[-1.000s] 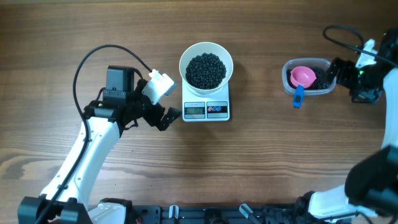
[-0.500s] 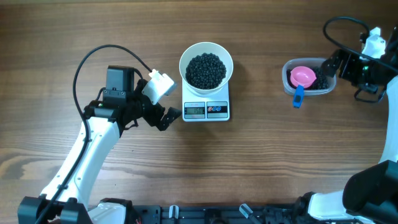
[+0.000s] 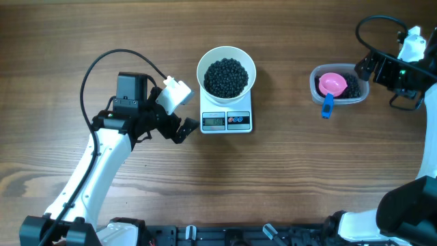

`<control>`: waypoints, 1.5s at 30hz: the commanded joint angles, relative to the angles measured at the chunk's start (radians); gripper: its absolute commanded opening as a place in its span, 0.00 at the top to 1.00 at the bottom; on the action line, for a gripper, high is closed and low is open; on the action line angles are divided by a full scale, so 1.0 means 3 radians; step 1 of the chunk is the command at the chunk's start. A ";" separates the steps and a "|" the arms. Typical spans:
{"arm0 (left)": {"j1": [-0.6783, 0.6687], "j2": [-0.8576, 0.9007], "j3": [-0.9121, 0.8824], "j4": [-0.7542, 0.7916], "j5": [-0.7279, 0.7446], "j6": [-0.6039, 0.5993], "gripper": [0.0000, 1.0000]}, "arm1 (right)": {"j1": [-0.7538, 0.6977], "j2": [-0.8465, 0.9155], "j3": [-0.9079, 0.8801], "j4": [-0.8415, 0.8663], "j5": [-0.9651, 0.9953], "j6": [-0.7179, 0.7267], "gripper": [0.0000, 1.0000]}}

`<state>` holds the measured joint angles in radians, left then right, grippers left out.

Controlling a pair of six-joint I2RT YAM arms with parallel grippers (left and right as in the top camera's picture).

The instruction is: Scoop item into bowl and weigh 150g on scale

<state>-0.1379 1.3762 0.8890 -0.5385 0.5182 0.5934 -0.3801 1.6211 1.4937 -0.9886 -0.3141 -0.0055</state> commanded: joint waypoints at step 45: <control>0.0563 -0.3580 -0.1542 0.1577 -0.1212 -0.1733 0.00 | 0.0023 -0.0005 0.0010 0.0019 -0.0057 -0.0058 0.00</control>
<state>0.0231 0.3622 0.5739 -0.1593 0.2043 0.0921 -0.3801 1.6211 1.4937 -0.9863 -0.3141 -0.0055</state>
